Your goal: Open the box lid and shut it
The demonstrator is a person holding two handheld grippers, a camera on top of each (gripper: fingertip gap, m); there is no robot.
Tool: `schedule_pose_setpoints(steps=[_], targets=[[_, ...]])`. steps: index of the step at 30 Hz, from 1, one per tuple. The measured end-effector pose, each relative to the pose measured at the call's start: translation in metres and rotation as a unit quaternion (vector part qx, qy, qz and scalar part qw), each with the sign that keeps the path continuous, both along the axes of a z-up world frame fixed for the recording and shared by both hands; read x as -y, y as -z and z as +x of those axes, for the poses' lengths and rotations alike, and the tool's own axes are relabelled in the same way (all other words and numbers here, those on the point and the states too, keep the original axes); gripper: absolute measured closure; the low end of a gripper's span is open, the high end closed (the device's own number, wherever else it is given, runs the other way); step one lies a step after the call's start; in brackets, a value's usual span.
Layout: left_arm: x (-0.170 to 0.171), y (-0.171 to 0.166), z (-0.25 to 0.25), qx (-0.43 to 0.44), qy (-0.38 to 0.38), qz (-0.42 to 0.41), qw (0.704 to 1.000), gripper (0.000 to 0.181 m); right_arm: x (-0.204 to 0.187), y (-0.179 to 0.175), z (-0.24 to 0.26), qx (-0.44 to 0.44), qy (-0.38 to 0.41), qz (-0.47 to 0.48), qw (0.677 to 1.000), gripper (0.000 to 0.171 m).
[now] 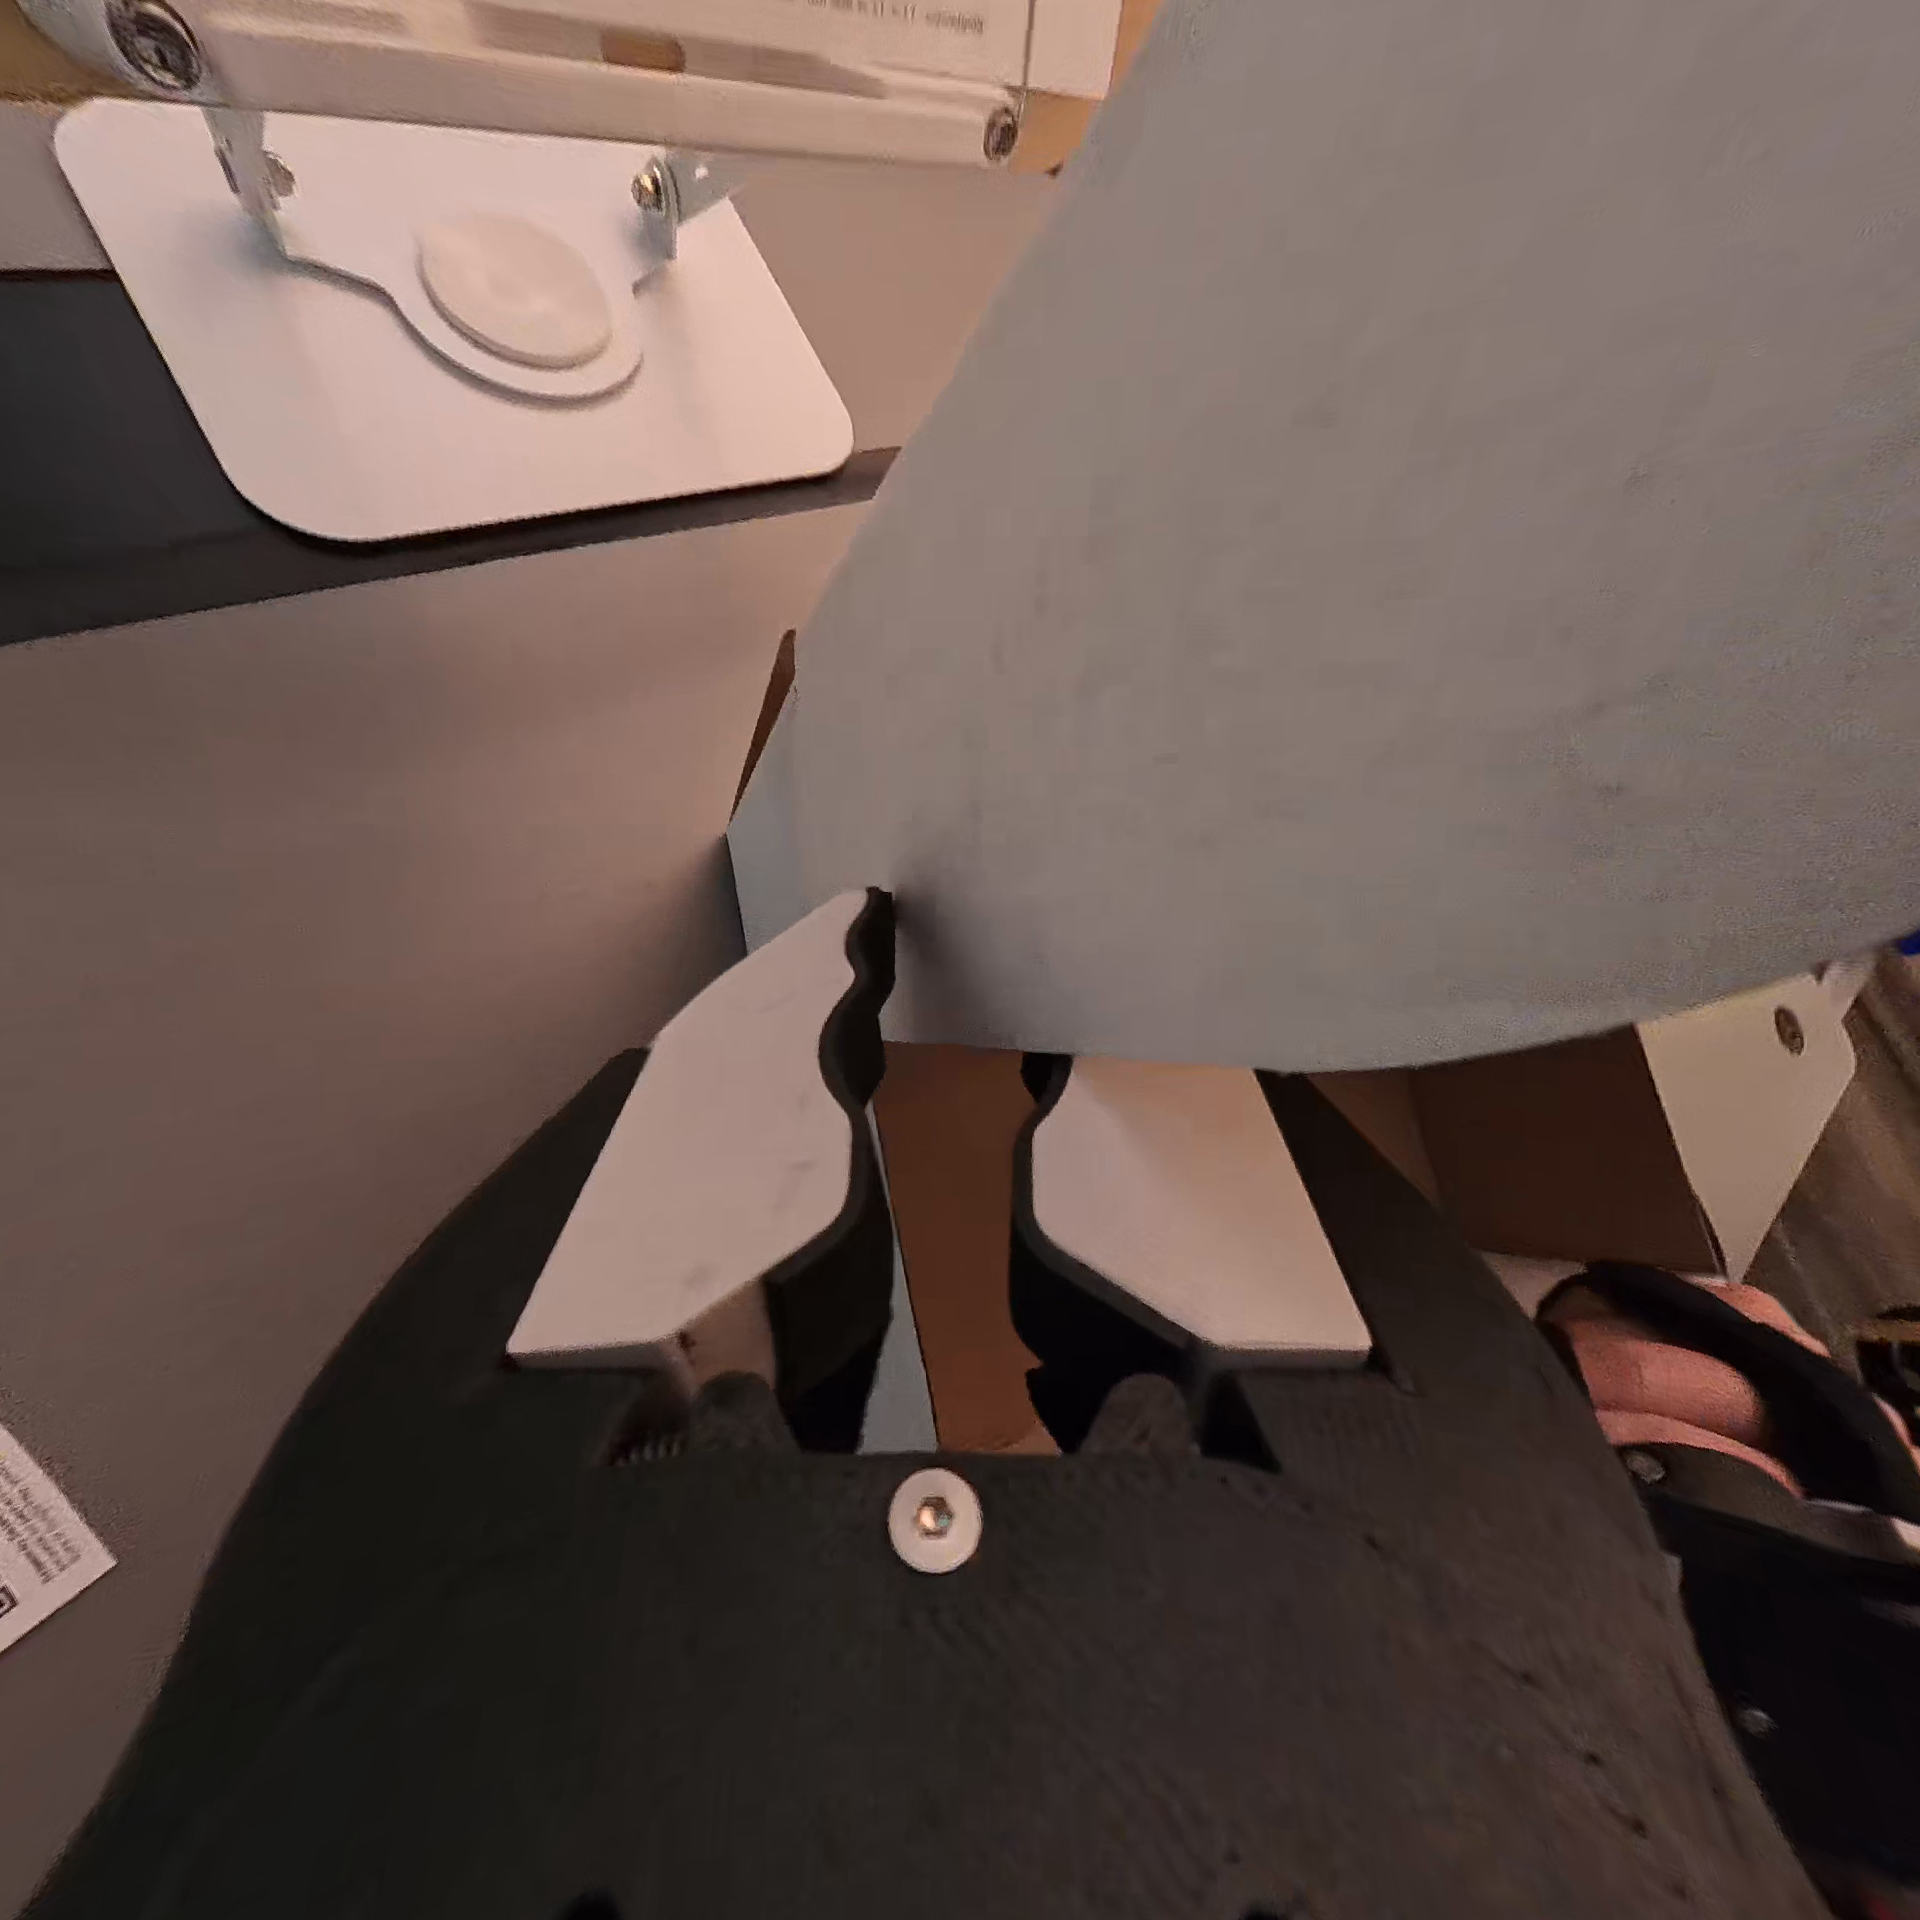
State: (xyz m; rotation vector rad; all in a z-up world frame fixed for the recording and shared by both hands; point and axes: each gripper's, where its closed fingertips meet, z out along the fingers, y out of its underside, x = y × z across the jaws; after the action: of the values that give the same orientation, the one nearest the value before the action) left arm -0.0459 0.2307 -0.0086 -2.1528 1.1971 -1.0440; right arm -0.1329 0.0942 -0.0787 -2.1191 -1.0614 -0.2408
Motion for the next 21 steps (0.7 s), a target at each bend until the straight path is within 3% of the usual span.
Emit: schedule_pose_setpoints(steps=[5, 13, 21], targets=[[-0.007, -0.007, -0.009, -0.062, -0.049, 0.005, 0.997, 0.172, -0.002, 0.001, 0.000, -0.008, 0.009, -0.008, 1.000, 0.155], [0.019, -0.026, 0.003, -0.097, -0.058, -0.077, 0.991, 0.166, -0.002, 0.001, -0.004, -0.015, 0.007, -0.013, 1.000, 0.157], [0.018, 0.010, 0.006, -0.078, -0.060, 0.015, 0.995, 0.171, 0.012, -0.007, 0.010, 0.058, 0.052, 0.029, 0.997, 0.152]])
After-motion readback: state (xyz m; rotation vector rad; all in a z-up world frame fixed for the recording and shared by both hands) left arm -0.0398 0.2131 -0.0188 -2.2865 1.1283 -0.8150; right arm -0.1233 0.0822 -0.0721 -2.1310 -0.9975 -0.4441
